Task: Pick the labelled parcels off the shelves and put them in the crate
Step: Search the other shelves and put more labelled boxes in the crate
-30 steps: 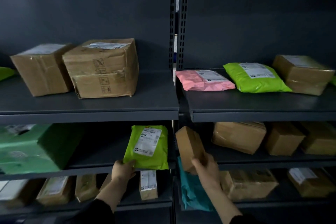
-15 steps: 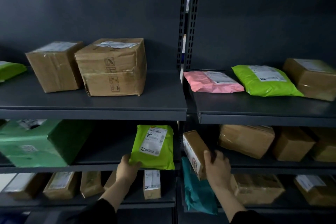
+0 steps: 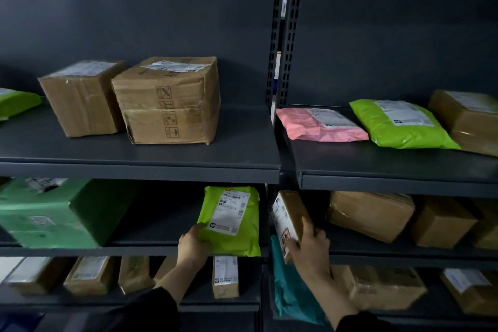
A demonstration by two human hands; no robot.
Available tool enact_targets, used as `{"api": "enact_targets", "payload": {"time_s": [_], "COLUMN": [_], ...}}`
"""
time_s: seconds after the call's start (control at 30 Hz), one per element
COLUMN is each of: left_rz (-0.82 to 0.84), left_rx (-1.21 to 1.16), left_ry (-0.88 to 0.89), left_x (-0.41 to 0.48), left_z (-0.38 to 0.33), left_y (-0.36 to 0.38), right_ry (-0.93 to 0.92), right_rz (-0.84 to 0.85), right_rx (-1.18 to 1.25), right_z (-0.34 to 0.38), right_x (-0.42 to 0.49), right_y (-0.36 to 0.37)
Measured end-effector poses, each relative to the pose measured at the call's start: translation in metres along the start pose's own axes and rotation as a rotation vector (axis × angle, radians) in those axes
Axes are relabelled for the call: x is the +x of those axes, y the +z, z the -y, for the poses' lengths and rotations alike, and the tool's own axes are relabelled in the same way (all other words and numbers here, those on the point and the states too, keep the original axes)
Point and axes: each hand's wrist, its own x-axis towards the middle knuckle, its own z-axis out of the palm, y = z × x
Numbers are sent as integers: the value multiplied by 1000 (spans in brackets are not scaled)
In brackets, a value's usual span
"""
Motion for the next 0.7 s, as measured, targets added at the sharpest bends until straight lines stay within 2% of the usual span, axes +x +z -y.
{"api": "enact_targets", "payload": {"time_s": [0.07, 0.2, 0.33, 0.5, 0.7], "left_rz": [-6, -39, -84, -13, 94], "left_rx": [33, 248, 306, 302, 164], "left_ry": [8, 41, 161, 209, 218], "left_x": [2, -12, -37, -62, -84], "left_z": [0, -9, -14, -13, -14], "left_y": [-1, -4, -3, 0, 2], "right_ry": [9, 49, 180, 352, 386], "right_rz": [18, 25, 65, 117, 157], "right_rx": [111, 375, 761, 1206, 1396], "right_z": [-2, -5, -3, -1, -5], "right_x": [-1, -6, -18, -40, -67], "right_y": [1, 5, 5, 0, -11]}}
